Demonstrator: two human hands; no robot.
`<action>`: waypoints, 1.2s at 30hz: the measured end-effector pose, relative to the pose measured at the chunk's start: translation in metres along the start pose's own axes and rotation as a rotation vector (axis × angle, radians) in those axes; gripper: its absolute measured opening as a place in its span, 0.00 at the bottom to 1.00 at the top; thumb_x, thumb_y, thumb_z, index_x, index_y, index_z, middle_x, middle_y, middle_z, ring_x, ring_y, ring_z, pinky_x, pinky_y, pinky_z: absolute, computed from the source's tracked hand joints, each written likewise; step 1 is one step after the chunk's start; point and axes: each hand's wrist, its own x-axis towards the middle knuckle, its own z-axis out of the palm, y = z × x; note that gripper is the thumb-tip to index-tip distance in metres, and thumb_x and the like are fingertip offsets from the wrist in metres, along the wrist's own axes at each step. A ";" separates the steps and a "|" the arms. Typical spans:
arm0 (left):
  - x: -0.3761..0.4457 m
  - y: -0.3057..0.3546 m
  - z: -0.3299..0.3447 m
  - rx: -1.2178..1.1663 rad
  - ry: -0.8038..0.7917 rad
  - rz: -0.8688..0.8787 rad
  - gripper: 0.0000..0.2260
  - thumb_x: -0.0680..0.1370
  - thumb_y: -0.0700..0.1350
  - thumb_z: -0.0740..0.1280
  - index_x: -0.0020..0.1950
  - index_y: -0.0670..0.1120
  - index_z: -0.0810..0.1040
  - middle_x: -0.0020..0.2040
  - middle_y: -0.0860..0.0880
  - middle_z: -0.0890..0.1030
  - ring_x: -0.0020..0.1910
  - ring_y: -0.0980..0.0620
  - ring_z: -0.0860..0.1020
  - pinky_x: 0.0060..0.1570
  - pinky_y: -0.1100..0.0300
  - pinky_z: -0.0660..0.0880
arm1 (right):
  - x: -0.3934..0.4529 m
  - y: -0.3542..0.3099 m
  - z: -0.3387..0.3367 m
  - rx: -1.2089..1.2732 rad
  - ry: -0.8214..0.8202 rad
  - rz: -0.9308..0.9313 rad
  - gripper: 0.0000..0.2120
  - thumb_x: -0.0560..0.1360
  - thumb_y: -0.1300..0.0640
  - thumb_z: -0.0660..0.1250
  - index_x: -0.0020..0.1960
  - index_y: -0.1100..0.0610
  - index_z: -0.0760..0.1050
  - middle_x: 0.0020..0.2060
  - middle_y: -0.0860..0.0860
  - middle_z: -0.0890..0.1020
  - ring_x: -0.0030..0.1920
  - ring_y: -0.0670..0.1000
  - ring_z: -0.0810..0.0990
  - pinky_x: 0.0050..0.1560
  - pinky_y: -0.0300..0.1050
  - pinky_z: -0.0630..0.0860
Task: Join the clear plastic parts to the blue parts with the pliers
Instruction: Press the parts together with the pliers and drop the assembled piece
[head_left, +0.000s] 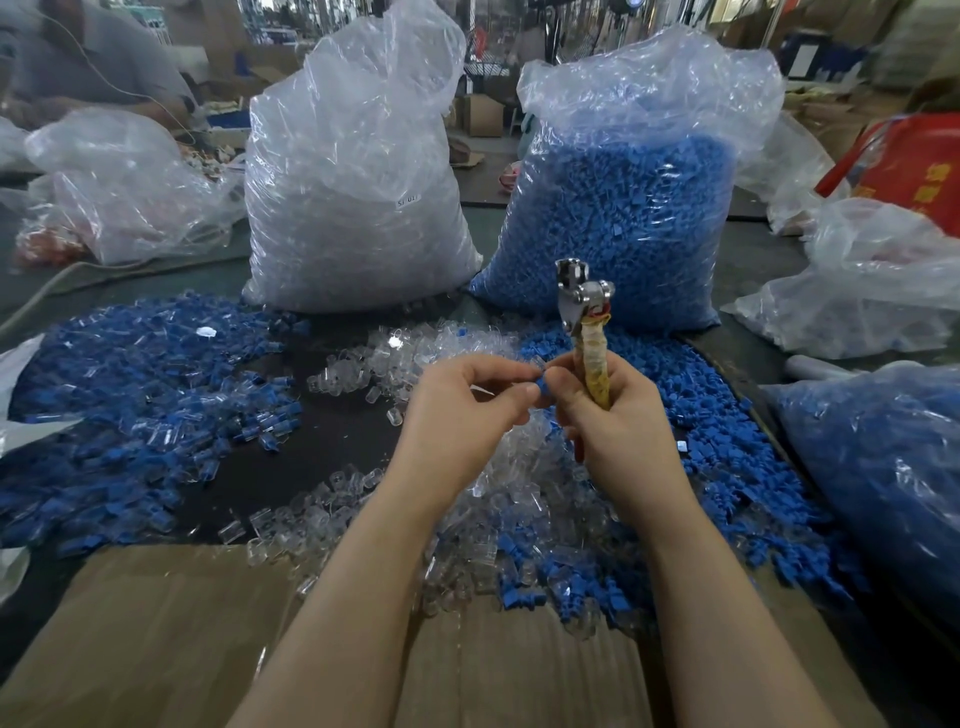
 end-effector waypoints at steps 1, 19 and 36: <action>0.000 0.000 0.001 0.003 0.005 -0.005 0.05 0.75 0.41 0.73 0.50 0.49 0.85 0.39 0.50 0.86 0.37 0.58 0.83 0.43 0.62 0.82 | 0.000 0.000 0.000 0.006 0.011 0.001 0.03 0.79 0.55 0.67 0.46 0.52 0.77 0.31 0.43 0.81 0.31 0.38 0.77 0.32 0.29 0.71; 0.000 -0.003 0.002 0.033 0.120 0.029 0.06 0.74 0.41 0.74 0.47 0.53 0.84 0.36 0.52 0.84 0.36 0.59 0.82 0.41 0.65 0.80 | 0.001 0.003 0.006 -0.078 0.066 0.037 0.04 0.75 0.60 0.72 0.45 0.52 0.79 0.34 0.43 0.81 0.35 0.39 0.78 0.37 0.31 0.75; 0.001 -0.002 0.005 -0.025 0.227 -0.005 0.08 0.70 0.38 0.75 0.39 0.51 0.84 0.35 0.53 0.85 0.39 0.54 0.85 0.47 0.49 0.83 | -0.002 0.001 0.015 -0.252 0.156 -0.120 0.06 0.75 0.59 0.71 0.46 0.50 0.76 0.38 0.44 0.80 0.34 0.42 0.75 0.34 0.33 0.71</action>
